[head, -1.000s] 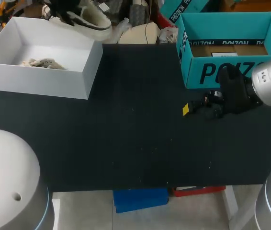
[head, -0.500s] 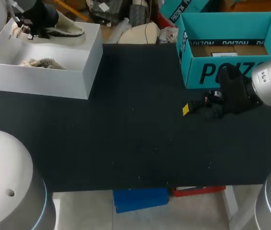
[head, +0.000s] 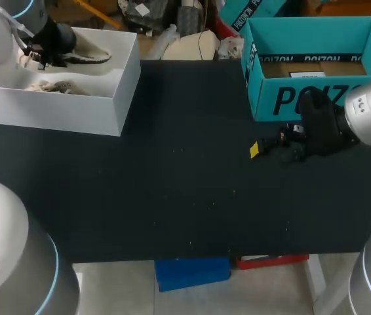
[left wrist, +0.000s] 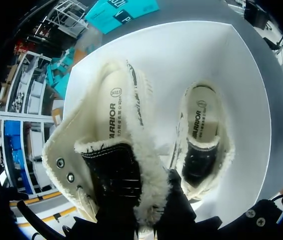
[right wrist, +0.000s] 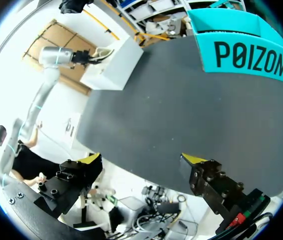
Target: Take the shoe out of the shoebox, open the shoe tongue, remove and reinsert the insole, then place the shoe into the shoebox
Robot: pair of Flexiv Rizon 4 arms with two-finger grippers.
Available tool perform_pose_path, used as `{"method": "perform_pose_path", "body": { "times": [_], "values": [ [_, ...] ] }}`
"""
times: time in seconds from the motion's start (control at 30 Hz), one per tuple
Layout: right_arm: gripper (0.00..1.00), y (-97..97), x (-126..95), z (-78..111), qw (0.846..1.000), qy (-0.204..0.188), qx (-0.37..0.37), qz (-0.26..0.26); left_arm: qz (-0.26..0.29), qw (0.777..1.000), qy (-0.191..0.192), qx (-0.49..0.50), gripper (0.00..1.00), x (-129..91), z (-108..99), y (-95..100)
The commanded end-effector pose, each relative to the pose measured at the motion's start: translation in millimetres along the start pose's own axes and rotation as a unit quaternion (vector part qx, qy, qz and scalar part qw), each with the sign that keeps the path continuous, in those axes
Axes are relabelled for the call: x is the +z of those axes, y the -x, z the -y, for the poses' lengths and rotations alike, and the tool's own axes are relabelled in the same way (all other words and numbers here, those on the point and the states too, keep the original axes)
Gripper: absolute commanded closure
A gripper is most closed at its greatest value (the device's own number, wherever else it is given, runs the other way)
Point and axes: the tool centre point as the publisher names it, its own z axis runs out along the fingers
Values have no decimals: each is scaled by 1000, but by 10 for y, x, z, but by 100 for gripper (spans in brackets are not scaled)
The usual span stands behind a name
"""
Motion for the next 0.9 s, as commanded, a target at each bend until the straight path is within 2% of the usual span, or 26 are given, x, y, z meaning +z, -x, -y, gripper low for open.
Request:
{"method": "perform_pose_path", "body": {
  "times": [0.03, 0.47, 0.8, 0.83, 0.87, 0.9],
  "values": [
    [0, -6, 0, -1, 1000, -1, 0, 1, -5, 1000, 2, 3, 100, 290, -24, 133],
    [0, -6, 0, -1, 1000, -1, 0, 1, -24, 1000, -2, 0, 100, 791, 12, 139],
    [0, -6, 0, -1, 1000, -1, 0, 1, -31, 999, -1, 7, 100, 979, 34, 120],
    [0, -6, 0, -1, 1000, -1, 0, 1, -31, 999, 0, 8, 94, 979, 35, 119],
    [0, -6, 0, -1, 1000, -1, 0, 1, -30, 1000, 0, 8, 73, 972, 47, 117],
    [0, -6, 0, -1, 1000, -1, 0, 1, -28, 1000, -1, 8, 39, 956, 57, 117]
  ]
}}
